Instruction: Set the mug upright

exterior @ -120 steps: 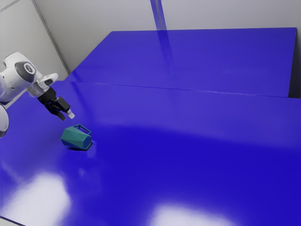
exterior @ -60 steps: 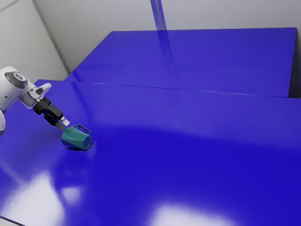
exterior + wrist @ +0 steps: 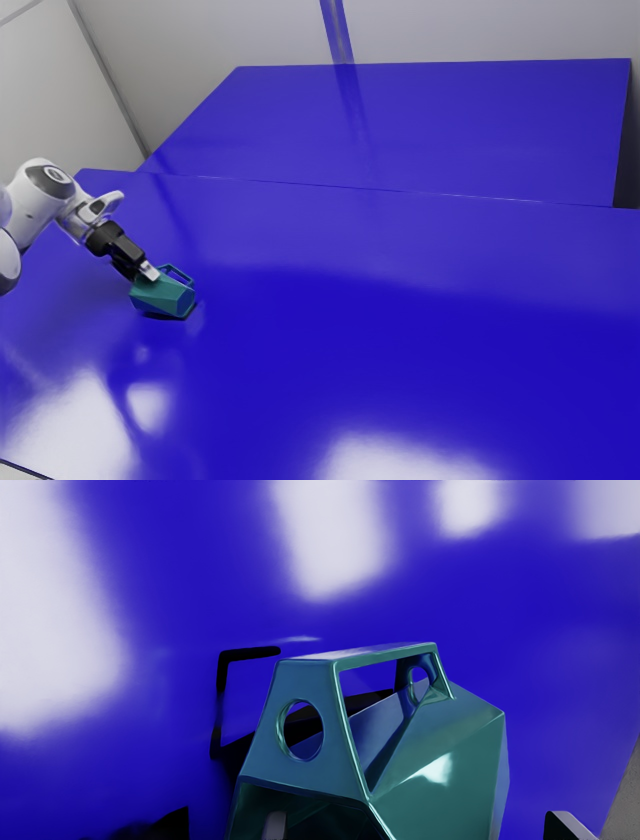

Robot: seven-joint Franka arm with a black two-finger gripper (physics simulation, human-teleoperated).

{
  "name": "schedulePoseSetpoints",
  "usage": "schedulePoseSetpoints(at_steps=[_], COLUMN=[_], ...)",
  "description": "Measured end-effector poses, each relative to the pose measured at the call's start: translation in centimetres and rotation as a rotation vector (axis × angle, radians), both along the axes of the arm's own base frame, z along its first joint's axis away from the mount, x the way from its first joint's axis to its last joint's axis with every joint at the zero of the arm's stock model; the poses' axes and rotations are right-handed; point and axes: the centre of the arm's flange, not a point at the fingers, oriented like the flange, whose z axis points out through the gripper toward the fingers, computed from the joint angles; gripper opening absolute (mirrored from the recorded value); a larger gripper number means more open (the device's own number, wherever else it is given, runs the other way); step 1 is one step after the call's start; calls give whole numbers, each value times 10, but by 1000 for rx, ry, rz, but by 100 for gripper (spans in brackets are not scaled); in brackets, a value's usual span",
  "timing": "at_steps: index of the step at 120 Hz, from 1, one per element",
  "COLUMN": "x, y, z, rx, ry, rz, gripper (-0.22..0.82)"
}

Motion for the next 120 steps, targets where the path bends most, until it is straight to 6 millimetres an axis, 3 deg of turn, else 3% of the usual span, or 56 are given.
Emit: schedulePoseSetpoints(at_steps=[23,31,53,67,77,86,120], x=[6,5,0,3,8,12,25], y=[-9,-7,2,-3,-13,-21,-55], z=[-1,-1,5,10,30,46,77], rx=[-20,-22,-37,-62,-72,-77,-50], ry=[-12,-14,-27,-43,-72,-94,-107], rz=[-16,-12,11,13,4,-5,-63], gripper=[30,18,1,-3,-12,-13,-16])
